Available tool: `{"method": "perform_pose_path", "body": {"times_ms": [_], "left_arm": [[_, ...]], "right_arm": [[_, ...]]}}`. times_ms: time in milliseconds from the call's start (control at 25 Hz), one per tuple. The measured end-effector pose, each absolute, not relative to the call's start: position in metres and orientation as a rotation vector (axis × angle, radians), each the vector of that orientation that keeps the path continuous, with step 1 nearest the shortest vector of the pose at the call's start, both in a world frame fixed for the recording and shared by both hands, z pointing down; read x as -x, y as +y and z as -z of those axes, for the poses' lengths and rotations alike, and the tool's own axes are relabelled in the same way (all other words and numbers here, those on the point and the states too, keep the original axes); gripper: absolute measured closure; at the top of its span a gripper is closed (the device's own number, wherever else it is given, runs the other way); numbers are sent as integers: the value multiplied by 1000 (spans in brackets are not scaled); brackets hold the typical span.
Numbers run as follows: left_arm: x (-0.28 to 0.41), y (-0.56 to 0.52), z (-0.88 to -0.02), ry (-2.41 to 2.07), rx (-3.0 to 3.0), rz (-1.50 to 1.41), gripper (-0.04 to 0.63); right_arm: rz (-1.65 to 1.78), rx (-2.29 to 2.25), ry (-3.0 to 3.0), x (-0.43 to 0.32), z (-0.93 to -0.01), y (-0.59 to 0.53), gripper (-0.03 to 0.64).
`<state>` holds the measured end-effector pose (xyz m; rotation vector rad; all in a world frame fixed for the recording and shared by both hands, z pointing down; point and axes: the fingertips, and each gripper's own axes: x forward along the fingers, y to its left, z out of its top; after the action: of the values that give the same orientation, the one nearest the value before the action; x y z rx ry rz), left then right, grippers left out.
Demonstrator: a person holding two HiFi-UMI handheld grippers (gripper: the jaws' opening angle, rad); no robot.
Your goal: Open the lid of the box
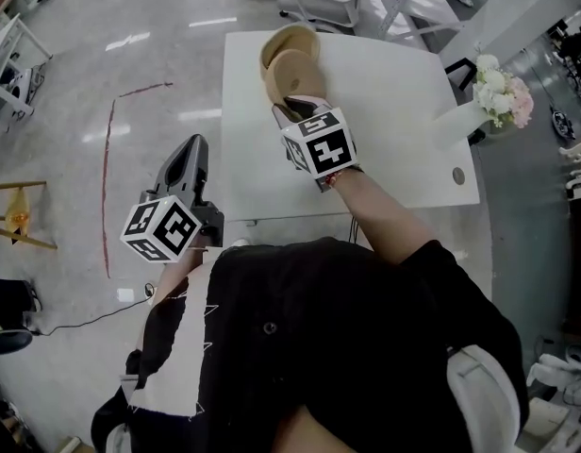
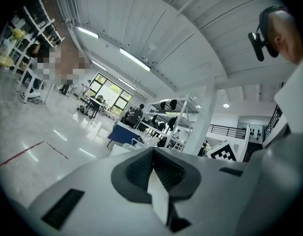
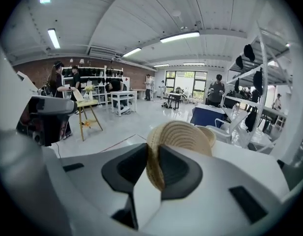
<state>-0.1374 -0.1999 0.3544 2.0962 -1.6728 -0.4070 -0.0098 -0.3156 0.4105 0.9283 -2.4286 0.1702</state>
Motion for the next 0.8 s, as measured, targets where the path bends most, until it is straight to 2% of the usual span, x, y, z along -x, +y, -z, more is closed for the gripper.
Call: {"method": "perform_pose_path", "body": {"times_ms": [560,800], "left_arm": [[112,-142,-359,-1789,-2010,414,584],[96,-125,-360,-1823,-1995,401,584]], "right_arm": [[-305,-768,-2652,12,-378,-269,538],[-482,-662,-2736,12,-372,-242,545]]}}
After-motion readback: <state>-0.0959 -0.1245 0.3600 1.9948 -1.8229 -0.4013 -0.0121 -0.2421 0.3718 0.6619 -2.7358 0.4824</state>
